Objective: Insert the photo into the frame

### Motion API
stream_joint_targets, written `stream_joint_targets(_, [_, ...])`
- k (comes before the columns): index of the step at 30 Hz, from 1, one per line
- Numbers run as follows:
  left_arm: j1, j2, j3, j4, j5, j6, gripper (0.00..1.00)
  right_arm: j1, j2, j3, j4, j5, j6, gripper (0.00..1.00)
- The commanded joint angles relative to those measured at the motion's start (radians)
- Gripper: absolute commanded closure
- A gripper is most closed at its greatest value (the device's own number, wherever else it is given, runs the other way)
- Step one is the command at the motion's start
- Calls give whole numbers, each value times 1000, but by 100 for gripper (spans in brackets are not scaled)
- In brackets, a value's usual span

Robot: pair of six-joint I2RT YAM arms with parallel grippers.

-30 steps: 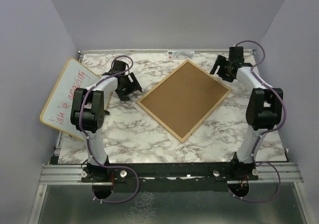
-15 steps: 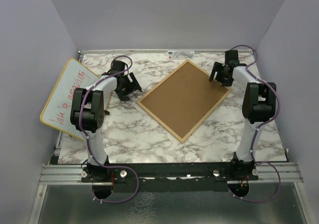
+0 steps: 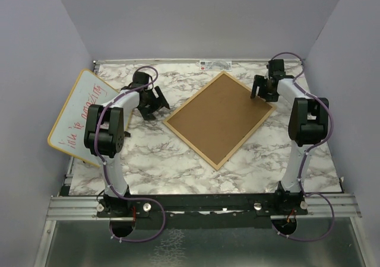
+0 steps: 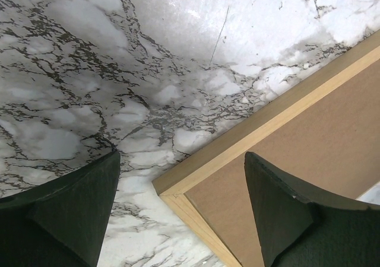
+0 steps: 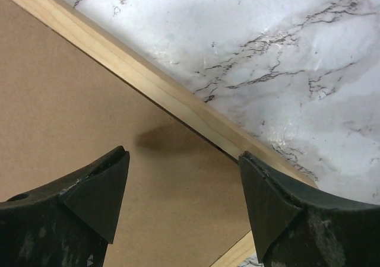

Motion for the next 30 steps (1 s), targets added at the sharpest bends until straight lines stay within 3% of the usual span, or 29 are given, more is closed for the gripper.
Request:
stream_joint_targets(1, [-7,64,-9,-35,32,8,14,-2,63,-7,-84,-167,-106,22])
stream_joint_targets(10, [-23,102,36,-28,83,5,14,-1,76,-21,-153,-533,-252,23])
stream_joint_targets(14, [-23,116,59,-21,94,-2,14,-2,78,-33,-153,-610,-256,23])
stream_joint_targets(25, [-22,157,133,-24,50,51,14,-1,-3,-142,-99,-710,-208,24])
stream_joint_targets(30, [-22,87,168,-132,-214,58,13,-2,-74,-153,-31,-553,-117,24])
